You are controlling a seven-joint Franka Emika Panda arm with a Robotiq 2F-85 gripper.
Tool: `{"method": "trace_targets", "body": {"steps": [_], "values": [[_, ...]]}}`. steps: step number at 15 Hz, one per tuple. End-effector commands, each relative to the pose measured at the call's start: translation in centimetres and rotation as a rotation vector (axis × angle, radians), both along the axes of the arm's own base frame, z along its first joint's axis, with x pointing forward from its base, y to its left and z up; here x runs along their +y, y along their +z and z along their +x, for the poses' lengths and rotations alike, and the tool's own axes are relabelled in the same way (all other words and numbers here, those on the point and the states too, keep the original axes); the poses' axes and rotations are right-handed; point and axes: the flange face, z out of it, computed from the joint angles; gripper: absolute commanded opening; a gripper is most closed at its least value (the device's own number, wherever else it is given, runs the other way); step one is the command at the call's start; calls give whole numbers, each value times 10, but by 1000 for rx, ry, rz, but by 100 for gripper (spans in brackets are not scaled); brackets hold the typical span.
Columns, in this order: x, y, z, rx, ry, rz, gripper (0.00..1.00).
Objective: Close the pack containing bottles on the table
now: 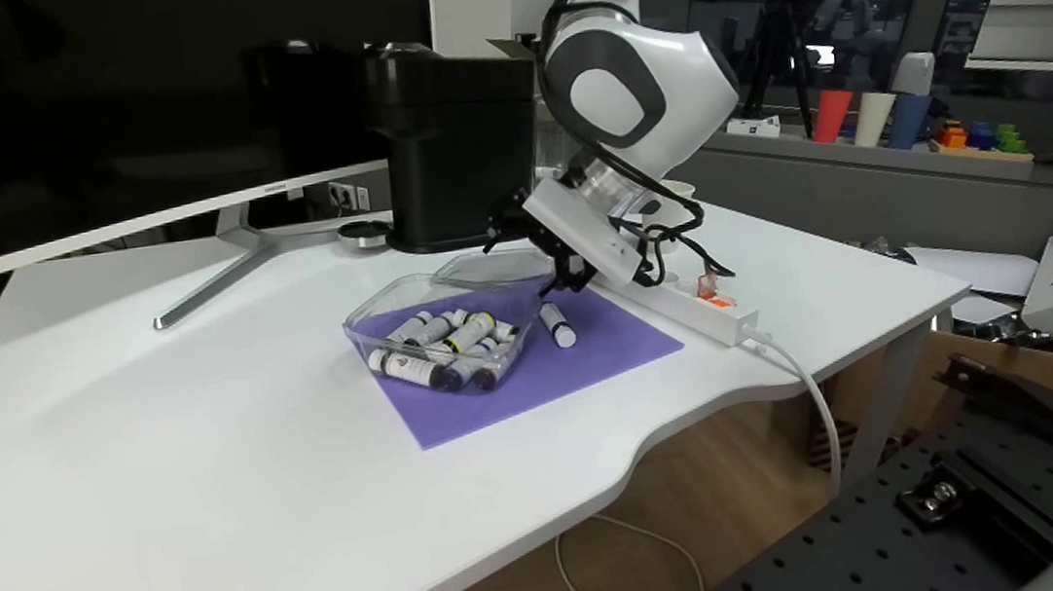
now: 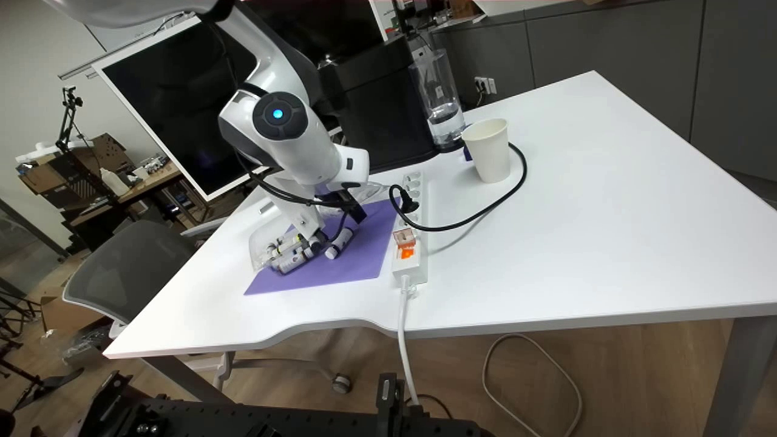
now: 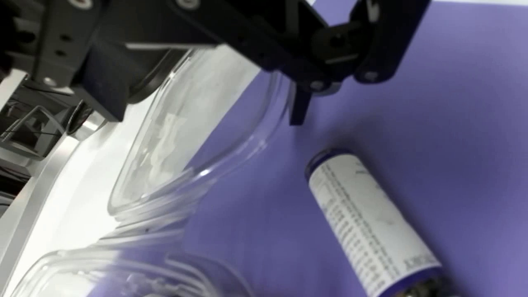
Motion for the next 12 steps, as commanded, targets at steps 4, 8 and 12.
{"method": "trace_targets", "body": {"steps": [4,8,12], "values": [[34,48,-33,-122,152,-182,100],[54,70,-48,-178,226,-304,100],[71,87,-62,-223,289,-402,100]]}}
